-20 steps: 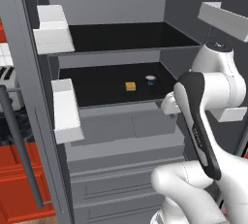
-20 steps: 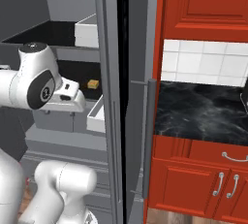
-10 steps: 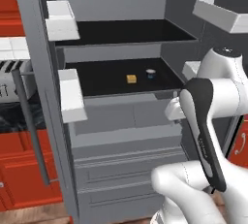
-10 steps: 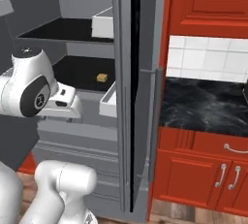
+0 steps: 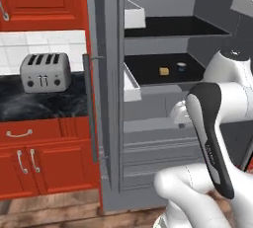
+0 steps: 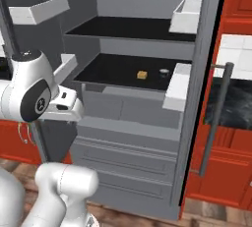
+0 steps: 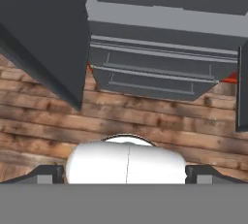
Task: Place the mustard and condiment bottle from the counter to the top shelf of the fridge. If the existing items in the fridge are on the top shelf, move them to other shelves.
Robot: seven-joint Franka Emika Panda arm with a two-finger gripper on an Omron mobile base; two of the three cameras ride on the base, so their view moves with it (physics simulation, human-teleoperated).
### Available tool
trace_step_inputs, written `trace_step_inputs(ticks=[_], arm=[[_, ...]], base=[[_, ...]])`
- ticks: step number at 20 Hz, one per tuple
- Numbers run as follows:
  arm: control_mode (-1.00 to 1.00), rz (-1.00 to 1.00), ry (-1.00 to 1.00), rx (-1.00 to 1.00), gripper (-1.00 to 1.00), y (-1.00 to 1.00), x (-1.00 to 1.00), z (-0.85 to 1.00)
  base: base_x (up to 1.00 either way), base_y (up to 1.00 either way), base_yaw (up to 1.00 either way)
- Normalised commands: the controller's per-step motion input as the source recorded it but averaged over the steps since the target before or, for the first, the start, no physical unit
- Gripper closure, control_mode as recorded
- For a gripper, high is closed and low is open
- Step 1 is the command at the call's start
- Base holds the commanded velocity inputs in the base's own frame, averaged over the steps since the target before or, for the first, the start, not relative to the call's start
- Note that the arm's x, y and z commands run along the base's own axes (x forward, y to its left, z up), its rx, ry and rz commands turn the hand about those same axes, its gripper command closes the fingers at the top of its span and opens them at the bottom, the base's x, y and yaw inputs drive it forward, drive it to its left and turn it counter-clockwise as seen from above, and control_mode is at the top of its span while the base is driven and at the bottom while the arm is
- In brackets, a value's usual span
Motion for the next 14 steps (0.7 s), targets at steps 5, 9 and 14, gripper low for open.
trace_step_inputs(ticks=[5, 9, 14], arm=[[1.0, 0.0, 0.0, 0.0, -1.0, 0.0, 0.0, 0.0], [1.0, 0.0, 0.0, 0.0, -1.0, 0.0, 0.0, 0.0], [1.0, 0.0, 0.0, 0.0, -1.0, 0.0, 0.0, 0.0]], base=[[-0.32, 1.0, 0.05], [-0.15, 1.0, 0.02], [0.03, 1.0, 0.0]])
